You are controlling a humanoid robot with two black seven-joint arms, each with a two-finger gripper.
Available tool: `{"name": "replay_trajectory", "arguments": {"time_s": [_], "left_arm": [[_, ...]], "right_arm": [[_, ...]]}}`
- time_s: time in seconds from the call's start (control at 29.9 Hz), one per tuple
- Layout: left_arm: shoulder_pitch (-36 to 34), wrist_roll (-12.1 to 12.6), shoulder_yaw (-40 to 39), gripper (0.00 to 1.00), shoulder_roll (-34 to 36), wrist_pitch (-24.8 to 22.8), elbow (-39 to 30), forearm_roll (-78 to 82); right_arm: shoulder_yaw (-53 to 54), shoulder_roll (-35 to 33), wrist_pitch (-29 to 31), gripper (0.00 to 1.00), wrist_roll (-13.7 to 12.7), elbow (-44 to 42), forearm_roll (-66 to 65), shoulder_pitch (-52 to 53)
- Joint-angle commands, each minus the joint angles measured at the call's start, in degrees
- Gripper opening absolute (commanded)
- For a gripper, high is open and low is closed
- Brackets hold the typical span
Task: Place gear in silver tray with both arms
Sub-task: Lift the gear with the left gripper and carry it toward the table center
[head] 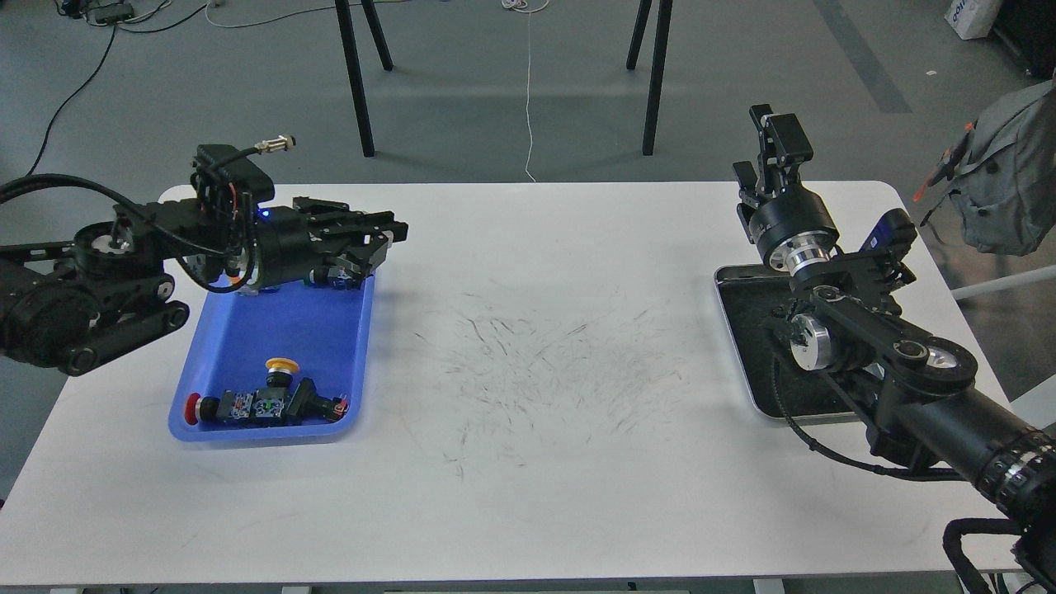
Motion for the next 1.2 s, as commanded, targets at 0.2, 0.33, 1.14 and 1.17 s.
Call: {"name": "replay_trajectory", "arguments": {"time_s": [0.2,0.33,1.14,1.17], "left_arm": [[-0.88,0.0,0.94,0.1,-14.15,-0.45,0.16,3.15],[-0.61,0.0,4.46,0.1,-22.68,-0.45,2.44,3.07],[5.19,0.0,7.28,0.11,-33.15,-0.53,17.39,2.98],[5.19,0.0,7.28,0.11,-33.15,-0.53,17.39,2.98]], "right_arm": [[-2.19,0.0,-0.35,0.9,-0.03,-0.1,-0.11,0.82],[-2.28,0.0,-0.35,0.9,-0.11,-0.27,-0.11,0.82],[0.53,-0.53,0.0,0.93,0.06,-0.1,0.86,1.7],[0.53,-0.53,0.0,0.93,0.06,-0.1,0.86,1.7]]}}
